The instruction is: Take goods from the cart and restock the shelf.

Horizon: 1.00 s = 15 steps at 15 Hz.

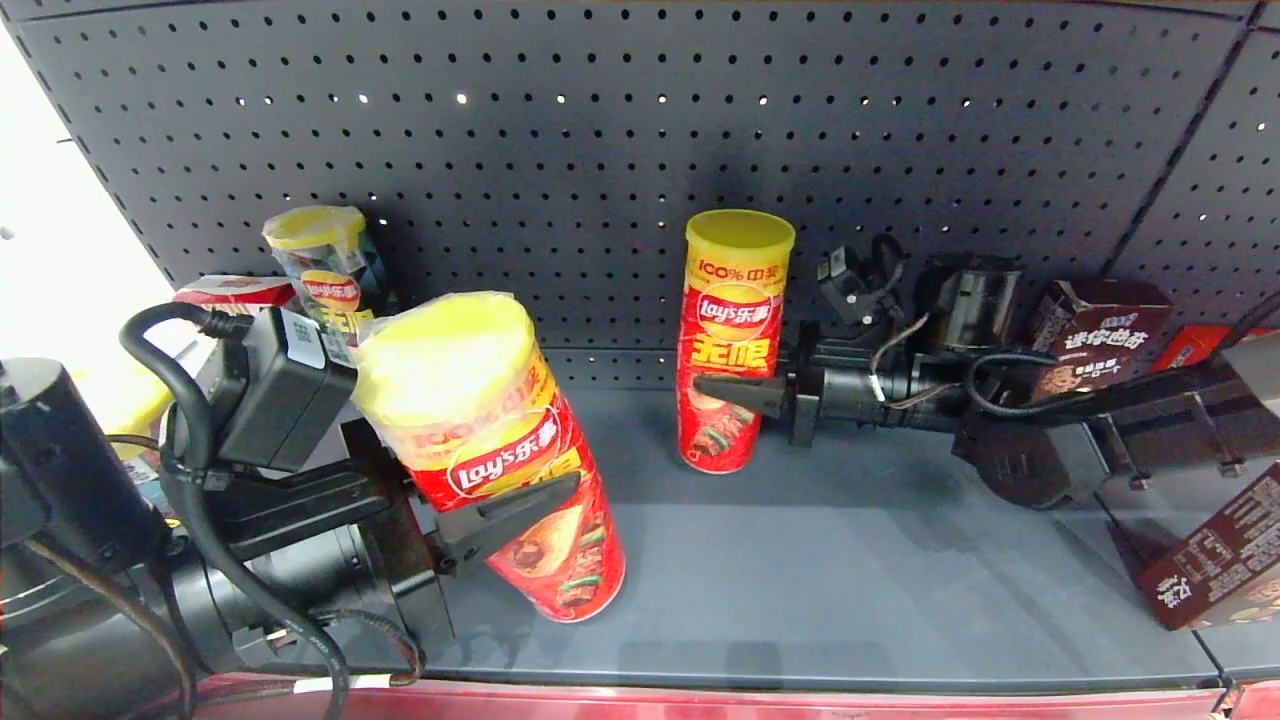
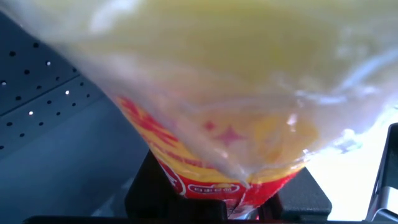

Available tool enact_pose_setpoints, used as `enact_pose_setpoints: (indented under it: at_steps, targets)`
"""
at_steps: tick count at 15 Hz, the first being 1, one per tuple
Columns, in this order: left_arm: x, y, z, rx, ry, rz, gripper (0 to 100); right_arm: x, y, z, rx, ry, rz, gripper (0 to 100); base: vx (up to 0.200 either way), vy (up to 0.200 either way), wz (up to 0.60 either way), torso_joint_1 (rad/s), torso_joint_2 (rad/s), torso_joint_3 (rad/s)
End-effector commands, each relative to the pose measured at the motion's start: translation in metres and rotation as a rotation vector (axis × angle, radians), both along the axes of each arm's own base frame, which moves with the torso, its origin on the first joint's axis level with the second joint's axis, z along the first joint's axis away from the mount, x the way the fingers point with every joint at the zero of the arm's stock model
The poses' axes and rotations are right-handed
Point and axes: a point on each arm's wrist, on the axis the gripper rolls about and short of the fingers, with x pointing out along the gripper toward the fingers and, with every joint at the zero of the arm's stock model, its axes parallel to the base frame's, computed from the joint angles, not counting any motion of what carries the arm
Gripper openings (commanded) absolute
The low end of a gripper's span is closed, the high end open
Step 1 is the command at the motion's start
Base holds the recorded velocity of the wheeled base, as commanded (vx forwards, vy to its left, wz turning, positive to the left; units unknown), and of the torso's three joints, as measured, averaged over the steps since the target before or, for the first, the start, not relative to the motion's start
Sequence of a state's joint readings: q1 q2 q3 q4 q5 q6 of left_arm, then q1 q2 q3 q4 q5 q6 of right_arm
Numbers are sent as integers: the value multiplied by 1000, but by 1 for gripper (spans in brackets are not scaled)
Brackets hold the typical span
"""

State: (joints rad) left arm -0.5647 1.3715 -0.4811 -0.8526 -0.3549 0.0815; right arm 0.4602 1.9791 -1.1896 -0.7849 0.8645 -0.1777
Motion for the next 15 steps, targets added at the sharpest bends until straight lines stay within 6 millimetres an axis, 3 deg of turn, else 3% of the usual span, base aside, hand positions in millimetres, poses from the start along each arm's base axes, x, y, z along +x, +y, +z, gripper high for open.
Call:
enact_pose_setpoints:
  at_steps: [1,5,8,13,15]
  targets:
    - [-1,1,0,0,1,1,0,-42,-10,20,12,-24,27,0,0,0,0,0,0,0]
    - [-2,1,1,-2,-4,11,0,-91,-19,23,9,1,25,0,0,0,0,0,0,0]
    - [-1,0,2,-5,-9,10,0,-120,-23,12,-12,29,27,0,0,0,0,0,0,0]
    - [-1,1,2,-4,-6,11,0,-132,-20,-12,-15,36,14,0,0,0,0,0,0,0]
    - [-1,0,1,-3,-5,11,0,-127,-15,-23,-32,57,14,0,0,0,0,0,0,0]
